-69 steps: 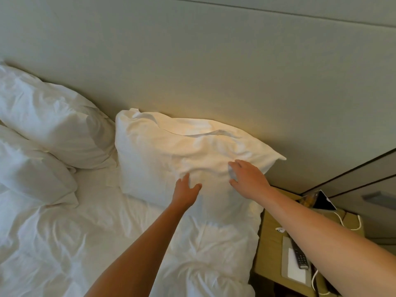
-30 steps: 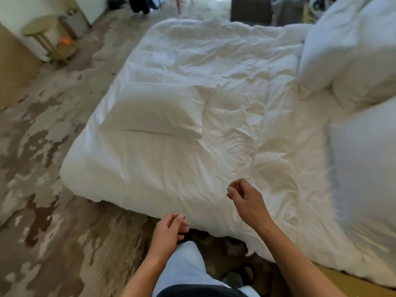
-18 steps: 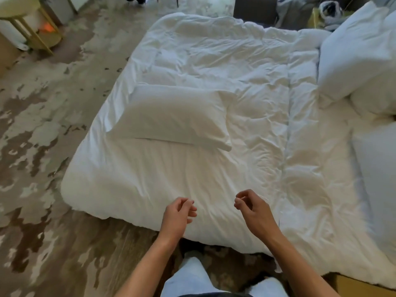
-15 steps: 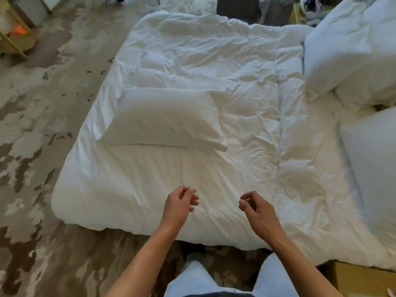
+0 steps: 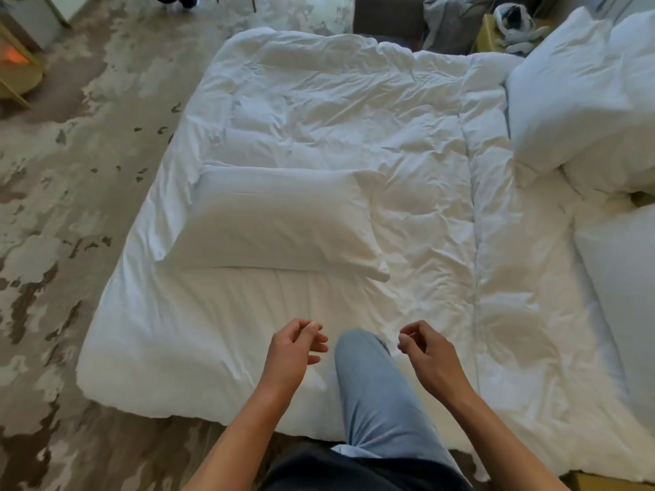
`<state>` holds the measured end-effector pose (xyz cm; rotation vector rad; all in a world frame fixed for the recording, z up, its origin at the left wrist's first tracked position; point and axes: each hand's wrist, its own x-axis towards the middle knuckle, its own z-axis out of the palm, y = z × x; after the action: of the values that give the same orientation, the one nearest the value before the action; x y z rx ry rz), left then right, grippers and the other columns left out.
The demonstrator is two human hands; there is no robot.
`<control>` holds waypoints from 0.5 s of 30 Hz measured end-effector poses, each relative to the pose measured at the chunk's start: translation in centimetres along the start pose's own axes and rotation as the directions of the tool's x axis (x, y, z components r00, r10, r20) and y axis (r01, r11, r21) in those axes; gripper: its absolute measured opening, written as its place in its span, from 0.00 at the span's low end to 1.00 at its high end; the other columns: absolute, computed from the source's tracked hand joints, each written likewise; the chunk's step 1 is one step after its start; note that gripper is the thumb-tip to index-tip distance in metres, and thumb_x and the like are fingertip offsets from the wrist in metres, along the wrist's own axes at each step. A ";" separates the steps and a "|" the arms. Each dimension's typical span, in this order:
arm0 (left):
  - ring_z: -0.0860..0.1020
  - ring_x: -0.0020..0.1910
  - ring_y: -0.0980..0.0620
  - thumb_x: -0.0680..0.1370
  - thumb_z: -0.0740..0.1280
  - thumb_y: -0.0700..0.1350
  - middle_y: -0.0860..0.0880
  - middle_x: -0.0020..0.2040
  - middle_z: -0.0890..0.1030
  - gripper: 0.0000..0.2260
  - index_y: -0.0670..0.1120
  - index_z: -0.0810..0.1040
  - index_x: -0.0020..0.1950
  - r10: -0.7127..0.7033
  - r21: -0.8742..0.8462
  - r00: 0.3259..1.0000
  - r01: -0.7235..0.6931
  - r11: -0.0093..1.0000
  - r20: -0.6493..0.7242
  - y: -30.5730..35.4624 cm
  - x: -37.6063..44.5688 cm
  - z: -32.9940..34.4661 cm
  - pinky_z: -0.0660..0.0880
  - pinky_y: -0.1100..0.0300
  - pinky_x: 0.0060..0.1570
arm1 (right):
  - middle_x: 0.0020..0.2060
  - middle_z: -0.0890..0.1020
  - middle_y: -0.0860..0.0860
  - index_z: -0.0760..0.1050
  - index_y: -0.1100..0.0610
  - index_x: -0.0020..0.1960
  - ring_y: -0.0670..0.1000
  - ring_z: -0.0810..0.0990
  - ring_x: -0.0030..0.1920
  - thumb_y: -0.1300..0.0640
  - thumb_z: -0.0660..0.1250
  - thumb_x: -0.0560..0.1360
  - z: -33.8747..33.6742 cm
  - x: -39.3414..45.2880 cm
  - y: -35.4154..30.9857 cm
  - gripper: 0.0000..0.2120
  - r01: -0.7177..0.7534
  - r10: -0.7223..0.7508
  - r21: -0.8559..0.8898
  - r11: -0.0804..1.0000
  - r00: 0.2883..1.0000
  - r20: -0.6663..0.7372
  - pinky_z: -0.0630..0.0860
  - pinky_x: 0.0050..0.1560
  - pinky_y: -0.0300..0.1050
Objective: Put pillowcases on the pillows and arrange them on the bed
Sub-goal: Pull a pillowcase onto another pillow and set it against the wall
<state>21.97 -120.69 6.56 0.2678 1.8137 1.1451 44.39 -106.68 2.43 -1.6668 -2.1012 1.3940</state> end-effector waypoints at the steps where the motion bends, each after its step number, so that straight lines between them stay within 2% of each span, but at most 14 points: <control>1: 0.86 0.45 0.50 0.84 0.63 0.47 0.48 0.44 0.86 0.10 0.46 0.83 0.51 -0.016 -0.004 0.999 0.016 1.000 -0.036 -0.2 0.7 -0.8 0.83 0.49 0.51 | 0.38 0.86 0.47 0.78 0.45 0.47 0.47 0.85 0.42 0.53 0.69 0.81 0.9 2.1 -1.0 0.05 0.024 -0.023 -0.013 1.000 0.999 0.028 0.82 0.46 0.48; 6: 0.86 0.47 0.49 0.83 0.64 0.48 0.48 0.44 0.86 0.10 0.46 0.83 0.50 -0.090 -0.039 0.976 0.084 0.996 -0.201 1.0 5.7 -4.2 0.83 0.49 0.51 | 0.38 0.85 0.50 0.78 0.47 0.48 0.51 0.84 0.42 0.53 0.68 0.81 5.3 13.9 -7.2 0.04 0.159 -0.148 -0.051 0.986 0.972 0.180 0.80 0.46 0.51; 9: 0.86 0.47 0.49 0.82 0.65 0.48 0.48 0.44 0.87 0.10 0.47 0.83 0.50 -0.126 -0.050 0.958 0.117 0.992 -0.257 3.5 10.6 -5.0 0.83 0.48 0.51 | 0.38 0.83 0.46 0.77 0.46 0.49 0.50 0.82 0.41 0.51 0.69 0.81 7.5 21.4 -10.5 0.03 0.235 -0.208 -0.085 0.968 0.947 0.243 0.79 0.46 0.51; 11: 0.85 0.49 0.48 0.82 0.65 0.49 0.48 0.45 0.86 0.09 0.46 0.83 0.50 -0.124 -0.027 0.954 0.121 0.992 -0.274 5.5 15.0 -5.0 0.82 0.47 0.52 | 0.42 0.83 0.44 0.78 0.47 0.53 0.49 0.82 0.45 0.49 0.69 0.81 8.6 26.6 -12.2 0.03 0.298 -0.257 -0.120 0.947 0.927 0.275 0.79 0.47 0.47; 12: 0.84 0.51 0.47 0.82 0.65 0.49 0.47 0.46 0.86 0.10 0.46 0.83 0.50 -0.115 -0.002 0.954 0.119 0.993 -0.278 6.7 17.4 -4.8 0.82 0.46 0.53 | 0.45 0.83 0.45 0.79 0.49 0.56 0.48 0.82 0.47 0.49 0.69 0.81 8.9 29.2 -13.0 0.06 0.327 -0.279 -0.137 0.935 0.917 0.285 0.78 0.49 0.46; 15: 0.82 0.54 0.47 0.82 0.66 0.52 0.48 0.51 0.85 0.12 0.45 0.82 0.56 -0.057 0.130 0.958 0.097 0.987 -0.280 10.3 25.0 -3.8 0.80 0.47 0.58 | 0.55 0.83 0.49 0.78 0.53 0.63 0.50 0.82 0.55 0.48 0.68 0.81 9.5 36.9 -15.1 0.13 0.374 -0.312 -0.198 0.906 0.907 0.284 0.79 0.56 0.49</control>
<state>2.73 -102.34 0.38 0.1222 2.1376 1.0388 13.84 -81.45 -8.01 -1.1438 -2.6470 1.3229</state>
